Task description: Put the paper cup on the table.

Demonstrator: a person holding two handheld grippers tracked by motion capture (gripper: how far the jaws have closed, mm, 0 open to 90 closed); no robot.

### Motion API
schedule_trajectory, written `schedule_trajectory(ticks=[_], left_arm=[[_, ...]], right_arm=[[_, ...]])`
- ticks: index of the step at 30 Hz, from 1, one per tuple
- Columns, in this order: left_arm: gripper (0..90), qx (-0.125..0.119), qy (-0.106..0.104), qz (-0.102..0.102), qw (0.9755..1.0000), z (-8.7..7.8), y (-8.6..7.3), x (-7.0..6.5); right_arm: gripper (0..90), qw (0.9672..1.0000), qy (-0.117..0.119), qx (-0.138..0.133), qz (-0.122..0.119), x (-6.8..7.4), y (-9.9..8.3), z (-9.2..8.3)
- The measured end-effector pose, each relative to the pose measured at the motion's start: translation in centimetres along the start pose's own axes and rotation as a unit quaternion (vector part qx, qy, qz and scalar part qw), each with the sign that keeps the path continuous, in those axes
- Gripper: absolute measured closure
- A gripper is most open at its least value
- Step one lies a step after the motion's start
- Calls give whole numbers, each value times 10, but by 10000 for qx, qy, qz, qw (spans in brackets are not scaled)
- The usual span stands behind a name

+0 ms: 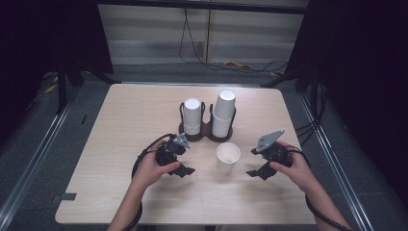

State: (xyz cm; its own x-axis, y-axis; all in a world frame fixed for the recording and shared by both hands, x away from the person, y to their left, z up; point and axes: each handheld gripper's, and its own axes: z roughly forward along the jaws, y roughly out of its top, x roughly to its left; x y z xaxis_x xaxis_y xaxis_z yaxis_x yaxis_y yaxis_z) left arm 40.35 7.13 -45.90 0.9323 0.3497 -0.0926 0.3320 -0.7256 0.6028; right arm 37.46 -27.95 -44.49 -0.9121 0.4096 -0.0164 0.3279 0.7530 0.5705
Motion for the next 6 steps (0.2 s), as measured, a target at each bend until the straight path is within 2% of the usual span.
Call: schedule_trajectory(ticks=[2,4,6], left_arm=[[161,2,-16,10,10000,0,0,0],[161,14,-36,26,10000,1,0,-1],[162,26,-45,40,10000,3,-1,-1]], right_arm=[[135,9999,-47,-81,91,2,-4,1],[135,9997,-116,-181,74,4,-8,2],[135,9996,-36,-234,147,5,-11,3]])
